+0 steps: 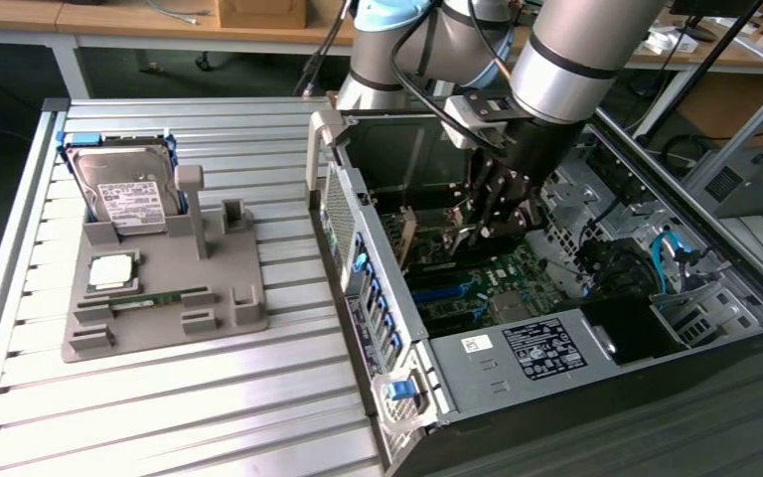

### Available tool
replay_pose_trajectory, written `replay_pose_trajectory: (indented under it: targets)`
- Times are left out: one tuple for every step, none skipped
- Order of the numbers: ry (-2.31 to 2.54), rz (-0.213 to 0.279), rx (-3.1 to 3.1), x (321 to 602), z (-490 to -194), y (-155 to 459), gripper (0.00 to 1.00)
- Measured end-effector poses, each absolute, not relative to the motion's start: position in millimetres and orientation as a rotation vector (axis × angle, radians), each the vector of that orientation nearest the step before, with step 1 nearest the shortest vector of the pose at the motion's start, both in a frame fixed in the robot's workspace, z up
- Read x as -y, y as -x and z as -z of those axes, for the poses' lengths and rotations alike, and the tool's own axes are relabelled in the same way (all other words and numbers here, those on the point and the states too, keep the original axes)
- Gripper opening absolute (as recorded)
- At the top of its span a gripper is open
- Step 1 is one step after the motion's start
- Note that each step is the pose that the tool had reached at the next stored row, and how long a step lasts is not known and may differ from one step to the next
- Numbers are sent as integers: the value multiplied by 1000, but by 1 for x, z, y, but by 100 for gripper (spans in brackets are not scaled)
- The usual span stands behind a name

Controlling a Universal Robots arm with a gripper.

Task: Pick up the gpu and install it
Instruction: 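Insert the gpu into the slot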

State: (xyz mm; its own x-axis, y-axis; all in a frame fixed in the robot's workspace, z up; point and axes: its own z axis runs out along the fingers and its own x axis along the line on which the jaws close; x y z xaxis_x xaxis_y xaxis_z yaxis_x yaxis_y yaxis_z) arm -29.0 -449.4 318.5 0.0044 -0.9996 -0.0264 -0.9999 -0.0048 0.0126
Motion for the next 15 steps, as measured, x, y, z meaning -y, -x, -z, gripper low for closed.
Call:
replay_pose_trajectory:
  targets:
    - [2220, -43, -2209, 450, -318, 29, 27]
    - [2220, -43, -2209, 450, -318, 30, 27]
    - [2220, -43, -2209, 450, -317, 30, 27]
    - [2220, -43, -2209, 451, -317, 30, 27]
    - [2220, -43, -2209, 452, -317, 31, 27]
    - [2219, -44, -2209, 453, -316, 31, 27]
    - [2219, -44, -2209, 455, -316, 31, 27]
    - [2219, -44, -2209, 456, -316, 32, 27]
    - [2219, -44, -2209, 458, -316, 32, 27]
    - [2219, -44, -2209, 460, -316, 32, 27]
    - [2219, -43, -2209, 461, -316, 33, 27]
    - [2219, -44, -2209, 461, -315, 33, 27]
    - [2219, -43, -2209, 461, -315, 33, 27]
    - [2220, -44, -2209, 461, -314, 33, 27]
    - [2220, -43, -2209, 461, -314, 33, 27]
